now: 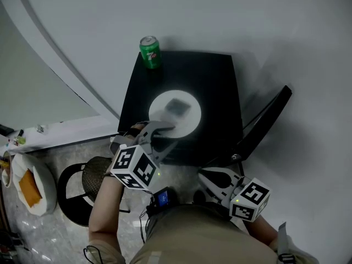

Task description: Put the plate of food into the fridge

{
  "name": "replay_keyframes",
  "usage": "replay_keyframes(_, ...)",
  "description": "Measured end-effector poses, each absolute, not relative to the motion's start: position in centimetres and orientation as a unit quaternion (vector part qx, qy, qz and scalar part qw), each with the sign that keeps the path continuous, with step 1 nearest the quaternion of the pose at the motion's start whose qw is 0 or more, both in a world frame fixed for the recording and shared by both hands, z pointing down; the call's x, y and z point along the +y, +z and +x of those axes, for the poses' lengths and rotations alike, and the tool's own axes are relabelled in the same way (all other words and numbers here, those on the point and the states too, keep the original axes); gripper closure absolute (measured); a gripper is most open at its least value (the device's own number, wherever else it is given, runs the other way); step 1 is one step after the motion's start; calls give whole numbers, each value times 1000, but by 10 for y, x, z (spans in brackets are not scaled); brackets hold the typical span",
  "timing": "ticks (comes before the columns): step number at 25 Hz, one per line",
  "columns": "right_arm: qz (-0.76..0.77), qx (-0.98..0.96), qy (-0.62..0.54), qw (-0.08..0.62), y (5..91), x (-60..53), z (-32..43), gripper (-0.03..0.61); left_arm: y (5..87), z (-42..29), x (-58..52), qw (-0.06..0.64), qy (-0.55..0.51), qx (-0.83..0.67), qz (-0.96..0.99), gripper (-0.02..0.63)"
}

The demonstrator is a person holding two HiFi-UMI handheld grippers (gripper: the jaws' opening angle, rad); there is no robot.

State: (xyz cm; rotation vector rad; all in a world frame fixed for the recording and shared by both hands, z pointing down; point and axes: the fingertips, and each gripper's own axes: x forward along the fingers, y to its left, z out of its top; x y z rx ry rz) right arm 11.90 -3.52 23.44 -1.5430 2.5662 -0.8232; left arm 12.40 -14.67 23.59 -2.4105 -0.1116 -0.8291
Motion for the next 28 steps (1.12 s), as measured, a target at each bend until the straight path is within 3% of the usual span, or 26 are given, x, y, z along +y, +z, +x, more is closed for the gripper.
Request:
replay_keyframes(14,-512,802,-304,54,236,-57,123,558,234,116,-137,298,-300,-47,-905,503)
replay_keyframes(23,-519,764,-362,126,231,-88,130,555,234,107,-128,302,-294,-61,-905,506)
replay_keyframes(28,-508,750,-393,157,232,-96,128,445,234,103,-123,305,-291,-68,-904,506)
